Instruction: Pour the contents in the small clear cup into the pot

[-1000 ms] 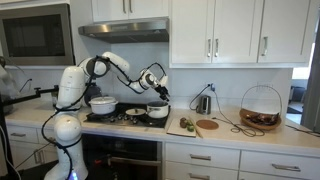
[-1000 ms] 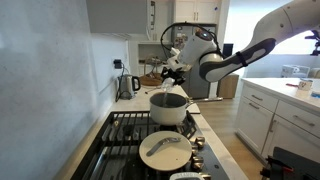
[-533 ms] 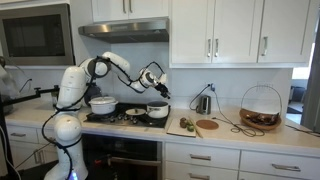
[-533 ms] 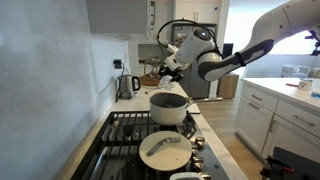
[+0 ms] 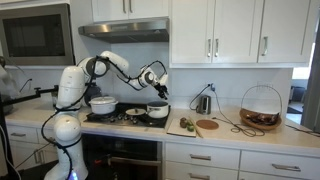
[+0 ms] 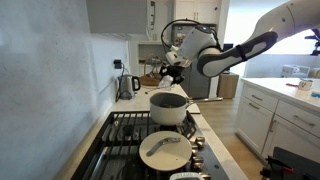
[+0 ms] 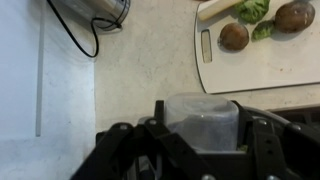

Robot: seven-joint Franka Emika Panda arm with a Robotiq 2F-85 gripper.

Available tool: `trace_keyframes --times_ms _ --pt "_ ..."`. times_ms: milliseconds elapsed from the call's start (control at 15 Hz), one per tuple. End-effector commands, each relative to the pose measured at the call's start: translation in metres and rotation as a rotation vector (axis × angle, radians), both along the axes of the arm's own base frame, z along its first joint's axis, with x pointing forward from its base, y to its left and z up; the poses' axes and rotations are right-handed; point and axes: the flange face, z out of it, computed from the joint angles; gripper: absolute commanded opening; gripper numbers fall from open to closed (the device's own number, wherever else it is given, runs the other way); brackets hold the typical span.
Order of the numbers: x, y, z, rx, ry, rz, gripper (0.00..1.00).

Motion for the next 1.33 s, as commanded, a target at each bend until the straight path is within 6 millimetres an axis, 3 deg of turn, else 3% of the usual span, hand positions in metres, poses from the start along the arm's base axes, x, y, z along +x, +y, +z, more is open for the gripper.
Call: trace_keyframes --times_ms 0,800,1000,1267 --pt "-0.012 -0.011 0.011 0.193 0.037 -0.053 0.39" --pt "-0.021 -0.085 0.055 0.877 0.068 -0.189 0.39" --pt "-0.027 -0.101 0.059 1.052 0.074 -0.175 0.39" --pt "-0.046 -0.133 0.048 1.270 0.080 -0.163 0.39"
